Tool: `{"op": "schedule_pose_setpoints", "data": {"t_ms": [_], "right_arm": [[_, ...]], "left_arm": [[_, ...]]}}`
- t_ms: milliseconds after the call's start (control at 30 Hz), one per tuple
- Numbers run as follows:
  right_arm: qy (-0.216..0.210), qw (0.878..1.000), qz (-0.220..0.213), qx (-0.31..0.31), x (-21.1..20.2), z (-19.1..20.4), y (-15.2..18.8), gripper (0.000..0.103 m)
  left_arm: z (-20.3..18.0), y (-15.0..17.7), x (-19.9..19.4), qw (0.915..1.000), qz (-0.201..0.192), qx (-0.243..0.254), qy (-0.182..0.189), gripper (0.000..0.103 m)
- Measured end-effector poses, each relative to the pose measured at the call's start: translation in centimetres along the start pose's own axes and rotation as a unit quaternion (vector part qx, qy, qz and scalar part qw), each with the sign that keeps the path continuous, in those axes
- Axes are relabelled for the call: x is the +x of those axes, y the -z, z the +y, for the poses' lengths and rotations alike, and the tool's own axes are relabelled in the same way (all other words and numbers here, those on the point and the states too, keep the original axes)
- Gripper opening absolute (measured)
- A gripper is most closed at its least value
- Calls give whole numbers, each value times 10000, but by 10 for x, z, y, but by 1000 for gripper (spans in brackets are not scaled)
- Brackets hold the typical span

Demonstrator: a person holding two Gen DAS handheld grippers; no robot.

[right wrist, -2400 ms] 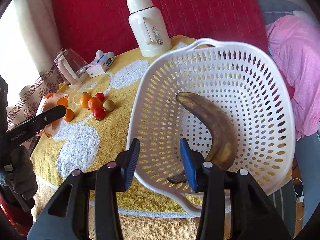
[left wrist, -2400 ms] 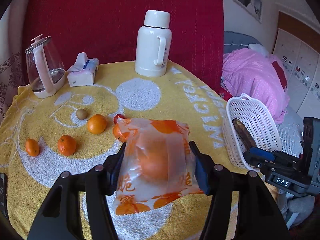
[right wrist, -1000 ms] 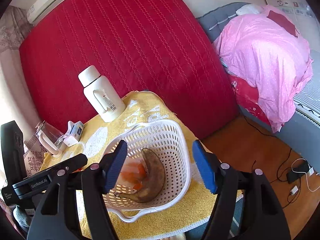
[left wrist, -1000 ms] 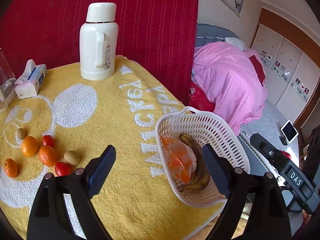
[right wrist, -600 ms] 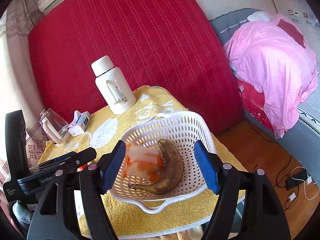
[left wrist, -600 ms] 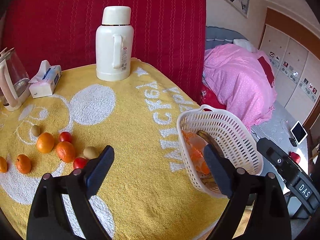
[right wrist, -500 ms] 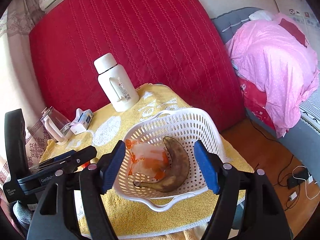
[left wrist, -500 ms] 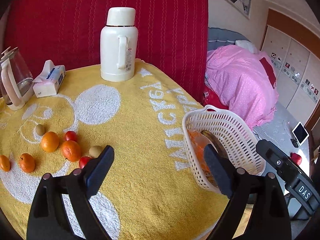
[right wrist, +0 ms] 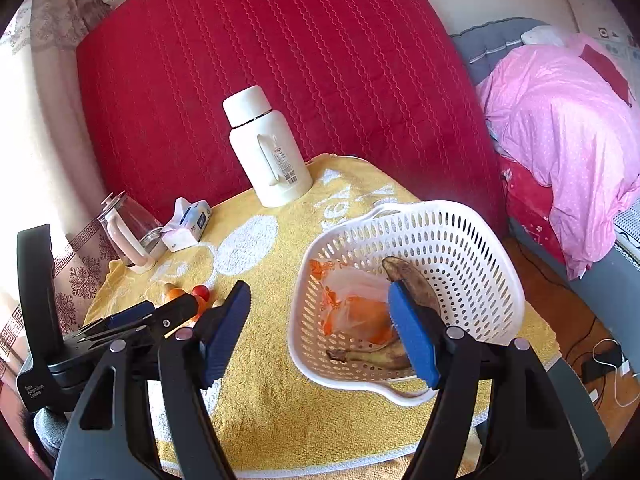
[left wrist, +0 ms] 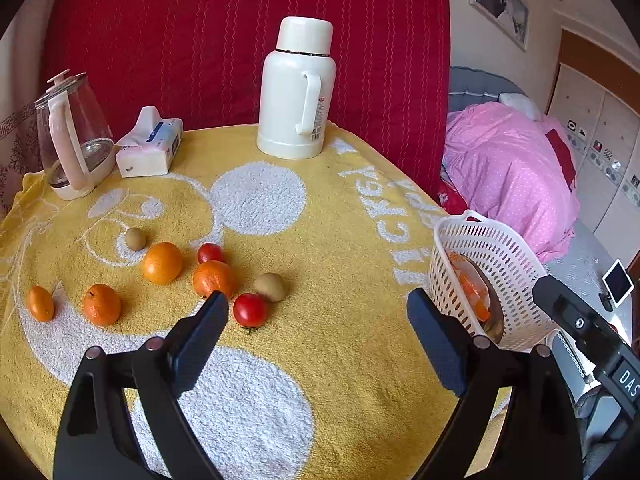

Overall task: Organize fruits
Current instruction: 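Move both tools back over the fruit on the table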

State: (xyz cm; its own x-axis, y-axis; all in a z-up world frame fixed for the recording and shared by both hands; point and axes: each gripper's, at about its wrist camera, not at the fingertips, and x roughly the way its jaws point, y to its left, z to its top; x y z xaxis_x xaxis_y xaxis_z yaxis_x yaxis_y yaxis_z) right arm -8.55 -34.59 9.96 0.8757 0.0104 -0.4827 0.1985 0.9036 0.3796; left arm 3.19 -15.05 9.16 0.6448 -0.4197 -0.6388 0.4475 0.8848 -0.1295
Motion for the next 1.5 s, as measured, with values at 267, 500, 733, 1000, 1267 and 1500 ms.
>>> {"op": "schedule_pose_setpoints", "data": {"t_ms": [267, 500, 733, 1000, 1267, 1500], "right_arm": [[-143, 9994, 135, -282, 9, 34, 7, 74], [-292, 9981, 311, -438, 21, 57, 14, 74], [-470, 9962, 457, -569, 28, 74, 20, 74], [-695, 9930, 630, -712, 36, 91, 29, 74], [-925, 9875, 978, -819, 50, 106, 49, 74], [-1044, 9815, 1265, -988, 63, 117, 68, 74]], "left_arm": [[32, 5, -7, 9994, -82, -251, -242, 90], [62, 7, -12, 9978, -108, -513, -411, 90], [98, 11, -18, 9941, -152, -838, -671, 90], [146, 22, -25, 9857, -106, -1201, -1177, 90], [202, 39, -38, 9699, -34, -1682, -1760, 90], [240, 38, -45, 9554, -96, -1965, -2204, 90]]}}
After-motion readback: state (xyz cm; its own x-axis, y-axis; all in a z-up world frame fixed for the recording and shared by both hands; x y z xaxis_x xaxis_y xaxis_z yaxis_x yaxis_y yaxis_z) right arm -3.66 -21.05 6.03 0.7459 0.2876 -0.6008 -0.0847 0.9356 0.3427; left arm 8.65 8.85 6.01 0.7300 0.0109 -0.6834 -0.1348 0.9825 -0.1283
